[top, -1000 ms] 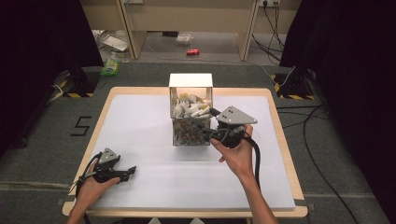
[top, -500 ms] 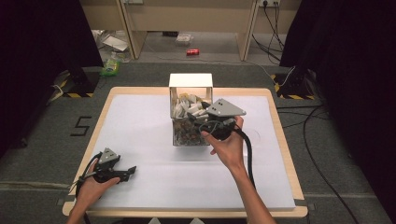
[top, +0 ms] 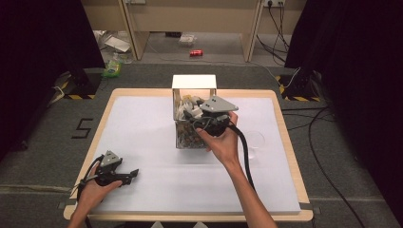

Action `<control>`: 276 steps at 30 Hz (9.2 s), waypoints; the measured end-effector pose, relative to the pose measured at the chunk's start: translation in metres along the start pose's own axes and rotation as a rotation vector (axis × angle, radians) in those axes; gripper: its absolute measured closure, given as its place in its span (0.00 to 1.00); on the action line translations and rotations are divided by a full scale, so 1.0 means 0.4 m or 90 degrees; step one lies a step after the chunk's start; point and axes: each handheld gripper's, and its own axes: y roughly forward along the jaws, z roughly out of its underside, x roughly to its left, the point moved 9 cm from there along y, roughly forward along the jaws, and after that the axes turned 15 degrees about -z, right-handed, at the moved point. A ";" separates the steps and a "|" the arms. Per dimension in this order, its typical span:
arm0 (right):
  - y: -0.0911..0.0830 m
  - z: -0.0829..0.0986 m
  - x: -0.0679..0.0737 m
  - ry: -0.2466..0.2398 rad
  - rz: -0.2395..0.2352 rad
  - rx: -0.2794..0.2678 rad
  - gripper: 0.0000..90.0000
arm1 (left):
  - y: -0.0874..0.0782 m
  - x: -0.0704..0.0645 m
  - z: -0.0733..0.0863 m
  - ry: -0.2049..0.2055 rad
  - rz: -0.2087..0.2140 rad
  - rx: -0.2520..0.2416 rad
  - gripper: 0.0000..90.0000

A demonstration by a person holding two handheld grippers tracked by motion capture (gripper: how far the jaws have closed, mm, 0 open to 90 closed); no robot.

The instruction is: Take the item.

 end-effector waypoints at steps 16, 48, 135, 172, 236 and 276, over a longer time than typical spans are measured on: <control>0.057 -0.003 -0.012 -0.012 0.017 0.030 0.69 | 0.000 0.000 0.000 0.000 0.000 0.000 0.17; -0.048 -0.065 -0.028 -0.028 0.014 -0.012 0.97 | 0.000 0.000 0.000 0.001 0.000 0.000 0.17; -0.451 0.210 -0.166 0.063 0.168 -0.021 0.96 | 0.000 0.000 0.000 0.000 -0.001 -0.001 0.17; -0.367 0.366 -0.196 0.124 0.142 0.072 0.95 | 0.000 0.000 0.000 0.000 0.000 -0.001 0.17; -0.343 0.392 -0.203 0.131 0.136 0.084 0.83 | 0.000 0.000 0.000 0.000 0.000 -0.001 0.17; -0.369 0.413 -0.174 0.176 0.155 0.093 0.30 | 0.000 0.000 0.000 0.000 0.000 -0.001 0.17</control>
